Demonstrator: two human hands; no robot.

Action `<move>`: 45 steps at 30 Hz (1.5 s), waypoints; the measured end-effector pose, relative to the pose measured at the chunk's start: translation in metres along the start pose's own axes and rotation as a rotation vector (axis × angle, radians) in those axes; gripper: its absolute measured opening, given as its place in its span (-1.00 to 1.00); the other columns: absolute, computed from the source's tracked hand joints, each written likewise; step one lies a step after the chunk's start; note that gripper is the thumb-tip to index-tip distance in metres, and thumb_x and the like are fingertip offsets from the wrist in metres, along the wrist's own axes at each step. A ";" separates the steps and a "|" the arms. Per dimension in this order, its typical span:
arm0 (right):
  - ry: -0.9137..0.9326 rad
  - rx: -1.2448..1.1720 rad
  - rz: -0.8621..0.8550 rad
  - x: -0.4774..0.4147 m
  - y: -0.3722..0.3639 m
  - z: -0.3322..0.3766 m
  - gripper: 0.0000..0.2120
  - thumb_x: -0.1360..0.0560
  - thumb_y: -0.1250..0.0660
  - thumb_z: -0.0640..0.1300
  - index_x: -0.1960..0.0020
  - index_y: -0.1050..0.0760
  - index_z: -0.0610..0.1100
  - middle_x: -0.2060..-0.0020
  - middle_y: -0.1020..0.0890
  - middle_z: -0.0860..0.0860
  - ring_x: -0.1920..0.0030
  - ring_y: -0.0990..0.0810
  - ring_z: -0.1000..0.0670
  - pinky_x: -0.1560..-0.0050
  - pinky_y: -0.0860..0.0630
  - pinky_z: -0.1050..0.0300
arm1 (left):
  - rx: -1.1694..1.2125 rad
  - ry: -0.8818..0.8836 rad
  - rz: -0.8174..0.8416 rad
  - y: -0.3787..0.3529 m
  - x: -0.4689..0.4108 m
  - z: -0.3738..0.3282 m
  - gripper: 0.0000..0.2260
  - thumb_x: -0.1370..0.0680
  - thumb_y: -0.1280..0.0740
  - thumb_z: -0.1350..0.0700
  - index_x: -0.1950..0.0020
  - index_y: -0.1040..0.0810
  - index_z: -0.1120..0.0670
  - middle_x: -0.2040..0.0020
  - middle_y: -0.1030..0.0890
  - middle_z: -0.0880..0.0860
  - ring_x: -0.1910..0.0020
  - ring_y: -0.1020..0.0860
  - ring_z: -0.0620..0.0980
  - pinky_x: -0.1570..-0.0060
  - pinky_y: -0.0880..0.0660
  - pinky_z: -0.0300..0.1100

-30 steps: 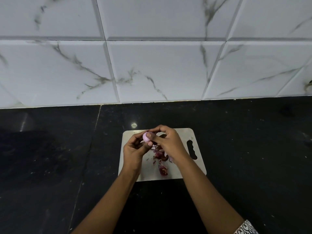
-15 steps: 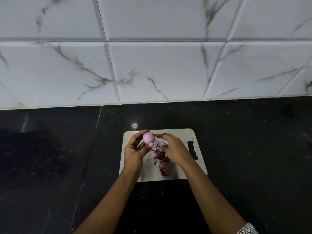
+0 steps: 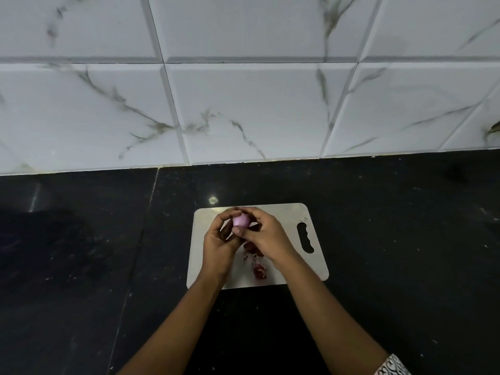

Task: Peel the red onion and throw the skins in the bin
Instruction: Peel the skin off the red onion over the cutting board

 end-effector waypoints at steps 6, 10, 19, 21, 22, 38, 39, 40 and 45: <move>0.098 0.006 -0.034 0.000 0.007 0.007 -0.62 -0.36 -0.49 -0.20 -0.14 -0.55 0.02 -0.06 -0.57 0.00 0.04 -0.58 0.06 0.19 -0.59 0.28 | 0.142 0.206 -0.075 0.017 0.000 0.009 -0.39 -0.54 -0.18 0.43 -0.37 -0.32 -0.20 -0.33 -0.48 0.04 -0.28 -0.49 0.01 -0.23 -0.46 0.01; 0.199 0.069 0.024 0.001 0.005 0.014 -0.65 -0.38 -0.47 -0.19 -0.14 -0.55 0.03 -0.10 -0.53 0.00 -0.10 -0.50 0.15 0.03 -0.41 0.50 | 0.124 0.496 0.008 0.007 0.005 0.017 -0.70 -0.63 -0.12 0.00 -0.20 -0.55 0.08 -0.13 -0.64 0.17 -0.05 -0.63 0.10 -0.12 -0.52 0.01; 0.275 -0.112 -0.105 -0.001 -0.001 0.007 -0.84 -0.42 -0.44 -0.19 0.03 -0.64 -0.02 0.02 -0.56 0.01 -0.05 -0.58 0.09 -0.09 -0.55 0.17 | 0.374 0.500 -0.056 -0.004 0.003 0.023 -0.75 -0.57 -0.23 0.13 0.10 -0.70 0.14 0.08 -0.70 0.09 0.13 -0.68 -0.07 0.17 -0.61 -0.28; 0.271 -0.107 -0.203 -0.002 -0.001 0.004 -0.91 -0.43 -0.42 -0.19 0.08 -0.64 -0.07 0.08 -0.59 0.01 0.02 -0.59 0.07 -0.04 -0.57 0.14 | 0.386 0.501 -0.088 -0.007 0.007 0.026 -0.75 -0.58 -0.22 0.12 0.06 -0.68 0.15 0.09 -0.70 0.08 0.14 -0.68 -0.07 0.20 -0.61 -0.28; 0.258 -0.081 -0.256 -0.003 -0.001 0.002 -0.94 -0.43 -0.41 -0.18 0.09 -0.63 -0.09 0.11 -0.60 0.02 0.05 -0.59 0.07 -0.01 -0.57 0.18 | 0.400 0.503 -0.104 -0.008 0.009 0.028 -0.76 -0.58 -0.22 0.11 0.00 -0.65 0.16 0.08 -0.70 0.09 0.14 -0.68 -0.07 0.21 -0.61 -0.27; 0.138 -0.060 -0.294 -0.008 0.050 -0.011 -0.78 -0.57 -0.22 -0.18 -0.11 -0.54 0.06 0.04 -0.68 0.06 0.02 -0.67 0.00 0.10 -0.62 0.10 | 0.449 0.489 -0.170 -0.015 0.011 0.018 -0.80 -0.56 -0.25 0.17 -0.11 -0.57 0.22 0.13 -0.71 0.12 0.21 -0.69 0.05 0.30 -0.60 -0.24; 0.155 -0.012 -0.220 -0.006 0.050 -0.006 -0.79 -0.55 -0.26 -0.20 -0.08 -0.56 0.06 0.05 -0.67 0.04 0.05 -0.67 0.03 0.14 -0.61 0.16 | 0.447 0.488 -0.162 -0.015 0.010 0.017 -0.81 -0.56 -0.25 0.17 -0.10 -0.57 0.21 0.14 -0.71 0.11 0.22 -0.69 0.04 0.31 -0.60 -0.24; 0.179 0.054 -0.146 -0.003 0.048 0.001 -0.80 -0.52 -0.31 -0.21 -0.06 -0.58 0.04 0.06 -0.67 0.03 0.08 -0.67 0.07 0.17 -0.60 0.23 | 0.433 0.486 -0.156 -0.016 0.009 0.016 -0.81 -0.56 -0.25 0.16 -0.09 -0.57 0.20 0.15 -0.71 0.11 0.22 -0.69 0.03 0.31 -0.59 -0.24; 0.434 0.578 -0.045 0.001 0.042 0.041 -0.80 -0.46 -0.39 -0.18 -0.08 -0.62 -0.11 0.08 -0.69 -0.01 0.11 -0.65 0.08 0.04 -0.57 0.22 | 0.334 0.452 -0.117 -0.015 0.008 0.013 -0.80 -0.55 -0.26 0.17 -0.11 -0.59 0.18 0.14 -0.71 0.11 0.21 -0.69 0.02 0.26 -0.60 -0.23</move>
Point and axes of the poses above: each hand's wrist, its own x-axis away from the middle knuckle, its own y-axis out of the back of the hand, z = x × y, the point moved 7 cm from there along -x, towards the middle knuckle
